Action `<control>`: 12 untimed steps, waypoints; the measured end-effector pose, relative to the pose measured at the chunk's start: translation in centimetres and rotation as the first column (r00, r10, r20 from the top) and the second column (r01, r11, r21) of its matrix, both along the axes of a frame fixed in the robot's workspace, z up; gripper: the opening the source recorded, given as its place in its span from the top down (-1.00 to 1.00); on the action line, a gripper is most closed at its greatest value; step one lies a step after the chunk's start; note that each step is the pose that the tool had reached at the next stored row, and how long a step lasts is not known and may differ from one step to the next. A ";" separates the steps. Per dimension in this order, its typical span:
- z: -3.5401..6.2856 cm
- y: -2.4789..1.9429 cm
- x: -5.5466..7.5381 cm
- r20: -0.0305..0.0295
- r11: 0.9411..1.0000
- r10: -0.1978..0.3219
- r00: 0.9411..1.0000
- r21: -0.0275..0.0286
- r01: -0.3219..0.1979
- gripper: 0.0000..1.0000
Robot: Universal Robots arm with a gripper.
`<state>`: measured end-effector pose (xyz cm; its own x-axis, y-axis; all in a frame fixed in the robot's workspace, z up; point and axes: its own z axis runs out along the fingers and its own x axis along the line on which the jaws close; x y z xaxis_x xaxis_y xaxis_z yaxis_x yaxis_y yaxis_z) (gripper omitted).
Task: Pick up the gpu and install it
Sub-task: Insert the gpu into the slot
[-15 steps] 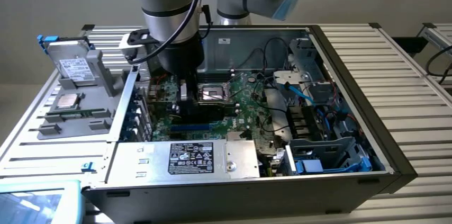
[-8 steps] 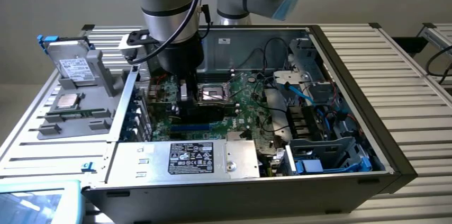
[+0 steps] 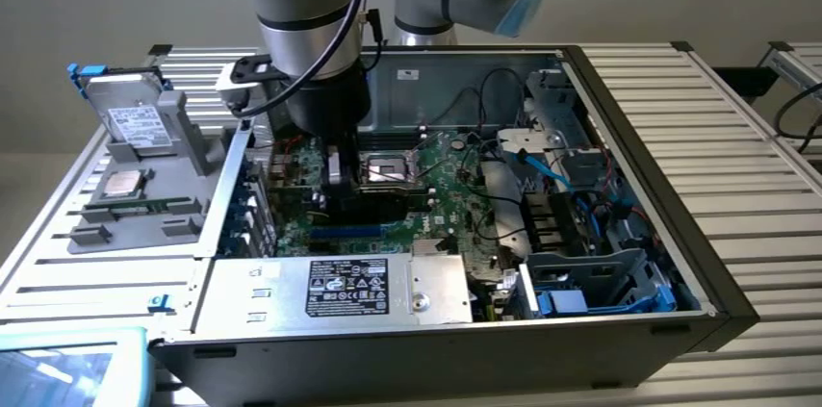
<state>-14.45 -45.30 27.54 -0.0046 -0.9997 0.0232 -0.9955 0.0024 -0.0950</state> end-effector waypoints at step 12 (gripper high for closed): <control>-0.15 0.03 0.0 0.000 1.000 -0.007 1.000 0.000 0.007 0.45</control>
